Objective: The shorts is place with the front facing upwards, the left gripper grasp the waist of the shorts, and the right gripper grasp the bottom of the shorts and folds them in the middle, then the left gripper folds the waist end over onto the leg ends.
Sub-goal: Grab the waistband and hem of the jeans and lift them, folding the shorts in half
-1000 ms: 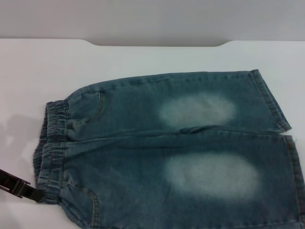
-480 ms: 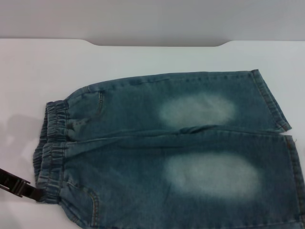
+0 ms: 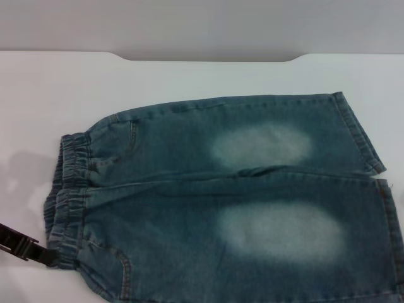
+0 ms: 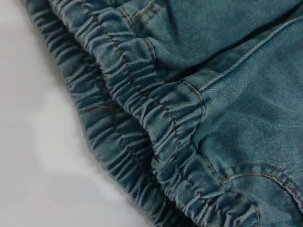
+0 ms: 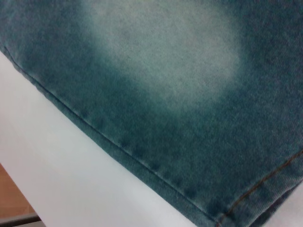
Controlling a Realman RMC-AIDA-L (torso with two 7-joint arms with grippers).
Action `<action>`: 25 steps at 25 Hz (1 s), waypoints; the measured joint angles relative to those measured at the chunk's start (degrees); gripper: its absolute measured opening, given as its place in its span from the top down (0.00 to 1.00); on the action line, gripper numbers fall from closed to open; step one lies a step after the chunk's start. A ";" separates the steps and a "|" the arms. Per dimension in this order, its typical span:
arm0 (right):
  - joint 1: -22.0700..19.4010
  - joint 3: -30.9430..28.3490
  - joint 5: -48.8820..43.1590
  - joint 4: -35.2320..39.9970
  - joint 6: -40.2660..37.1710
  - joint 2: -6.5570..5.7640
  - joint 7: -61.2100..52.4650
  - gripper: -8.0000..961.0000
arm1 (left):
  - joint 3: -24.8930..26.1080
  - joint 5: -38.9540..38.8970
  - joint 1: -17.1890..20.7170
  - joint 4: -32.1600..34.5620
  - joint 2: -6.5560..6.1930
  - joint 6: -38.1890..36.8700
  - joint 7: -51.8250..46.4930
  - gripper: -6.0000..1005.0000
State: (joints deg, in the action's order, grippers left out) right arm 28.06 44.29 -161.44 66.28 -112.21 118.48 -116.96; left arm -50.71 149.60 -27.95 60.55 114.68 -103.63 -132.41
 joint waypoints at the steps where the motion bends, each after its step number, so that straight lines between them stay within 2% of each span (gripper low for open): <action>1: 0.00 0.00 0.00 0.00 0.00 0.00 0.00 0.51 | 0.00 0.00 0.00 0.00 0.00 0.00 0.01 0.97; 25: 2.90 0.53 0.37 -3.36 2.16 0.26 -0.02 0.51 | 0.00 -0.01 -0.07 0.03 0.29 -0.08 0.05 0.97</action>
State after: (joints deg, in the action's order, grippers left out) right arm 30.96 44.83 -161.07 62.92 -110.05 118.74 -116.99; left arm -50.71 149.59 -28.02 60.59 114.97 -103.71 -132.36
